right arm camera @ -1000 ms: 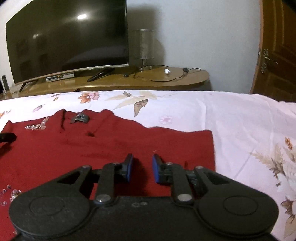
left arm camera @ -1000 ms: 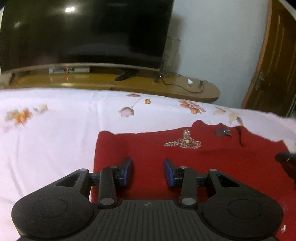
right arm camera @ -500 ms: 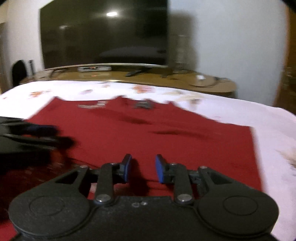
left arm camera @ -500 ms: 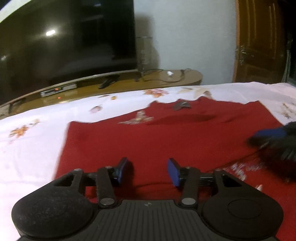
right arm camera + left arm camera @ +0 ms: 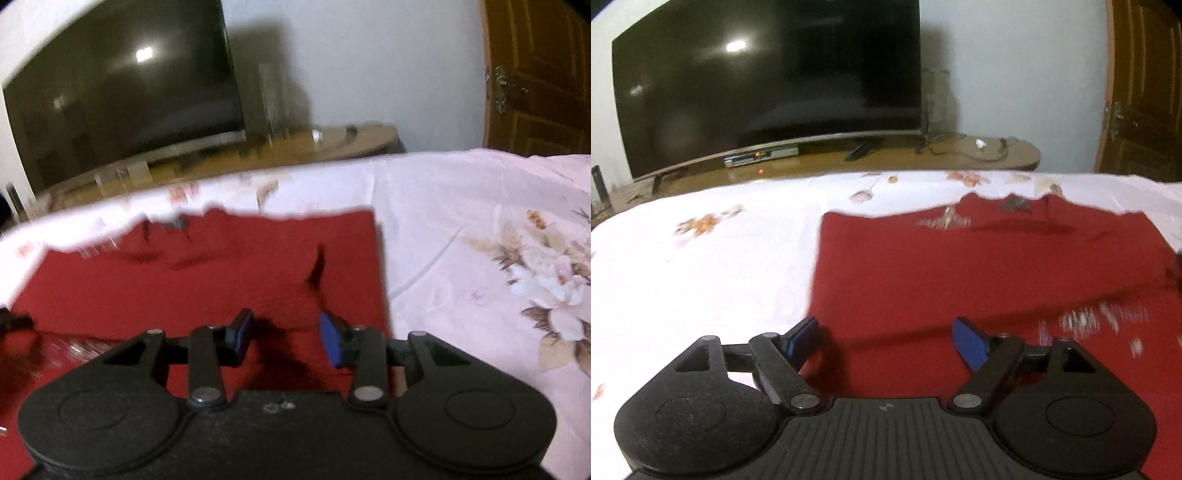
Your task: Fold small clothes
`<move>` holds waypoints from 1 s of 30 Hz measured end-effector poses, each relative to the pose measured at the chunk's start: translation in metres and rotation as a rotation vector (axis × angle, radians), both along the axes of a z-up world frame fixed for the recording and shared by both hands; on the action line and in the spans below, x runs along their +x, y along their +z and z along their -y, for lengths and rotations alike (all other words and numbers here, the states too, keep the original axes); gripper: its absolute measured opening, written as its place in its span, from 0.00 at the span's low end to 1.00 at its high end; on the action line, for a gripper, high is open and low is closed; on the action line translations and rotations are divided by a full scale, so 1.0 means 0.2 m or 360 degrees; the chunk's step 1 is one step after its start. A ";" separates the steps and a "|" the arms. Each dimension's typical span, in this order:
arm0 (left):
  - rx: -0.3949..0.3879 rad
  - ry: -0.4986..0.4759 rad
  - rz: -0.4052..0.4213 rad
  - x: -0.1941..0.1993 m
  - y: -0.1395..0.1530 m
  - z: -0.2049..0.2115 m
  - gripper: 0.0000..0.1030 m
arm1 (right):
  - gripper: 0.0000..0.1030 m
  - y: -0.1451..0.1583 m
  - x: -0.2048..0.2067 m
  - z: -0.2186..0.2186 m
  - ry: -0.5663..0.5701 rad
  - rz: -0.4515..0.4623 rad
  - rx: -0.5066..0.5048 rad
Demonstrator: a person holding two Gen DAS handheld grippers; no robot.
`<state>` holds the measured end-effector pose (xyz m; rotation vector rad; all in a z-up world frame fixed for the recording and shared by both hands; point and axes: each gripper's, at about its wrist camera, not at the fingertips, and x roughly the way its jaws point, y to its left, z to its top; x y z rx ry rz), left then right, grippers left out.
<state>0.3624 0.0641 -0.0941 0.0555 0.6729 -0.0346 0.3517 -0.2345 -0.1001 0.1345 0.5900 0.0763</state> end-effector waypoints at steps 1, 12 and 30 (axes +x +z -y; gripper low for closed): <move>-0.0026 0.0003 -0.0033 -0.05 0.00 -0.03 0.77 | 0.40 0.02 -0.04 0.03 0.0015 0.0026 0.0009; -0.0440 -0.0054 -0.0241 -0.79 -0.05 -0.26 0.77 | 0.40 -0.10 -0.79 0.55 -0.0172 -0.0399 0.0807; -0.1524 -0.0179 -0.0460 -1.17 -0.29 -0.42 0.42 | 0.25 -0.21 -1.41 0.21 -0.0040 -0.0533 0.1333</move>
